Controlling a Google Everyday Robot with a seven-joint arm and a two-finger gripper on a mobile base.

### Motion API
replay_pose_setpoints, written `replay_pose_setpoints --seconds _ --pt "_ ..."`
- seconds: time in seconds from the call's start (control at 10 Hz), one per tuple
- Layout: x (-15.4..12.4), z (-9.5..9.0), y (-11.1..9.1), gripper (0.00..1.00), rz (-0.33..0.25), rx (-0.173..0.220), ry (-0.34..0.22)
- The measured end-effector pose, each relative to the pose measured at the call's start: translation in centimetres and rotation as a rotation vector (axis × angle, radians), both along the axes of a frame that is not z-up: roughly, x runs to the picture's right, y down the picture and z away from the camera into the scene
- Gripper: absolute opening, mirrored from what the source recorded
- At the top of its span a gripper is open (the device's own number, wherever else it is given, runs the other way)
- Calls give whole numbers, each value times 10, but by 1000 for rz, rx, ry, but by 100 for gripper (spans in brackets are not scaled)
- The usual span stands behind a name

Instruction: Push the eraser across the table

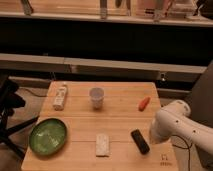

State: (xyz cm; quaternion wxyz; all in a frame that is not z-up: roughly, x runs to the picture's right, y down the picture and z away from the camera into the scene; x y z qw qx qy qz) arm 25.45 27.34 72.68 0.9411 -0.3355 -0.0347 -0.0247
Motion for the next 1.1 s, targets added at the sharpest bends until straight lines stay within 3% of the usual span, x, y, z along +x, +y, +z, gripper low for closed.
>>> replay_pose_setpoints --seconds 0.6,0.9,1.1 --pt "-19 23 7 0 -6 -18 -11" --pt "-8 29 17 0 -5 -34 -7" --pt "-16 32 15 0 -8 -38 -11"
